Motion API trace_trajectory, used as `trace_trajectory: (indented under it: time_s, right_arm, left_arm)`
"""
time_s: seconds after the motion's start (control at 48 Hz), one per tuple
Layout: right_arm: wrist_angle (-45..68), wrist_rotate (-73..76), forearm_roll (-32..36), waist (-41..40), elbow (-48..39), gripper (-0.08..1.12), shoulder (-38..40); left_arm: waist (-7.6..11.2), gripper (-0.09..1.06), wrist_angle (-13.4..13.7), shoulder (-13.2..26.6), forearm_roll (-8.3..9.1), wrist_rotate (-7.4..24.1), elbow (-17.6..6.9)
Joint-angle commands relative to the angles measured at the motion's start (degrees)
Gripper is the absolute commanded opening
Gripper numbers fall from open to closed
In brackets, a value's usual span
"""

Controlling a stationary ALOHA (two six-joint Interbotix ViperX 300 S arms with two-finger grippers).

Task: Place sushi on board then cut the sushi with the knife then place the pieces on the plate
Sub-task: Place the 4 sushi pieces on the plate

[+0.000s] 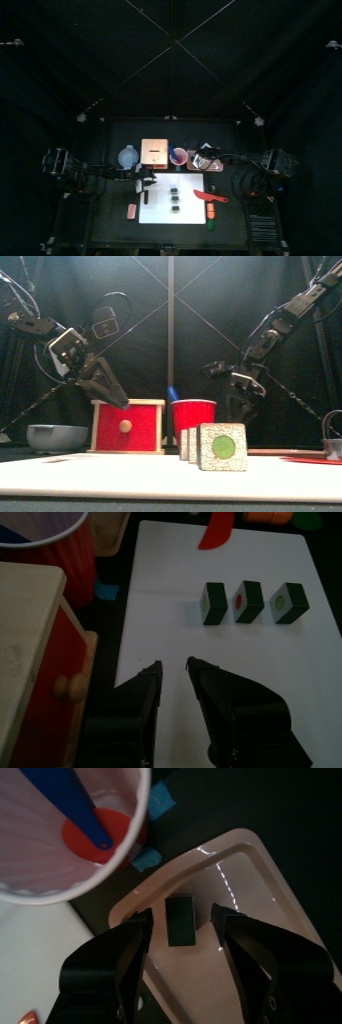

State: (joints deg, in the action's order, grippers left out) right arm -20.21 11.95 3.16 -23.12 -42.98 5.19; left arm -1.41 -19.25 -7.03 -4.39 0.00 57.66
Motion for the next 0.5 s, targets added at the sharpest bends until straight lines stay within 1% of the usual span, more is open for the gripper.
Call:
trace_trajectory:
  time_s: [0.021,0.146,0.292,0.5]
  right_arm:
    - [0.1,-0.1,0.1,6.1,1.8,0.85,3.2]
    - [0.2,-0.1,-0.1,12.3,3.3,0.85,3.1]
    - [2.1,0.0,-0.4,18.4,6.0,0.85,1.1]
    - [3.3,-0.1,-0.5,22.0,8.5,0.85,-2.7]
  left_arm:
    - [-0.18,0.69,-0.3,-0.2,-0.26,0.0,-0.8]
    - [-0.26,0.69,-0.3,-0.2,-0.53,0.1,-0.8]
    - [-0.26,0.69,-0.3,-0.2,-0.79,0.1,-0.7]
    - [-0.26,0.69,-0.3,-0.2,-1.05,0.1,-0.6]
